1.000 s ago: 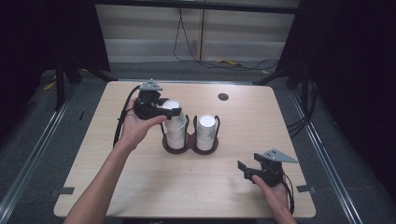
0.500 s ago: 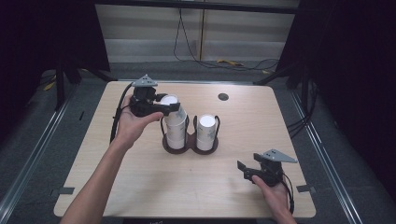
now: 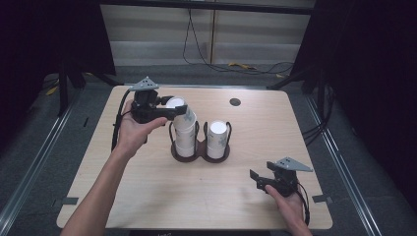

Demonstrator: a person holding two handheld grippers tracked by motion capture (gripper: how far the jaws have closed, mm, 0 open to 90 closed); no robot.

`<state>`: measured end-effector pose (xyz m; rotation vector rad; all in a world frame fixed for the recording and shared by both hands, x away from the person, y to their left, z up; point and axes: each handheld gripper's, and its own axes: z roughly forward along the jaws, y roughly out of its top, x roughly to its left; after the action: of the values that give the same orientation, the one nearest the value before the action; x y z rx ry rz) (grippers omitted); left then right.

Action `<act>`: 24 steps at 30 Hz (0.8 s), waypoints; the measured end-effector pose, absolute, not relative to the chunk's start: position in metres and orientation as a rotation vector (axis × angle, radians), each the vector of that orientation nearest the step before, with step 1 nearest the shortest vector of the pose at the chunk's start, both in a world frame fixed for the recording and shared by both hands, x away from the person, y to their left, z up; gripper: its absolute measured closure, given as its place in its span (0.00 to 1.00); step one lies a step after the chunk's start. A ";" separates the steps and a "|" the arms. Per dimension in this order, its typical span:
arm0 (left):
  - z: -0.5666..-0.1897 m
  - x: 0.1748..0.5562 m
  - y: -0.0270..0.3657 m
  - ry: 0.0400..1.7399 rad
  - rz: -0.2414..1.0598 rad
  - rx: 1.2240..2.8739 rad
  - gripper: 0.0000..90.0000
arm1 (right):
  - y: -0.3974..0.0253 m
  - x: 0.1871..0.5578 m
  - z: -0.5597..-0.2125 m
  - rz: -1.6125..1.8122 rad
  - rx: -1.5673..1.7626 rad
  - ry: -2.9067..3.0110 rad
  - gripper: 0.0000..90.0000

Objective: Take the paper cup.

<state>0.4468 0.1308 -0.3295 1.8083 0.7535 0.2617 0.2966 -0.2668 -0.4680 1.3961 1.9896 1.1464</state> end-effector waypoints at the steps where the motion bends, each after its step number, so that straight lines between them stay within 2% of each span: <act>1: -0.329 0.445 0.131 0.748 0.267 1.808 0.39 | -0.267 0.297 -0.468 1.145 1.395 1.991 0.27; 9: -0.320 0.433 0.137 0.741 0.299 1.794 0.39 | -0.266 0.296 -0.468 1.157 1.385 1.993 0.27; 17: -0.322 0.426 0.145 0.742 0.251 1.745 0.39 | -0.265 0.295 -0.467 1.175 1.371 1.997 0.27; 24: -0.327 0.414 0.146 0.673 0.253 1.724 0.39 | -0.264 0.294 -0.465 1.221 1.336 1.998 0.25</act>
<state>0.4144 0.1458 -0.3265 1.7241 0.6733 0.2528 0.2936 -0.2637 -0.4651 1.3357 1.9980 1.2206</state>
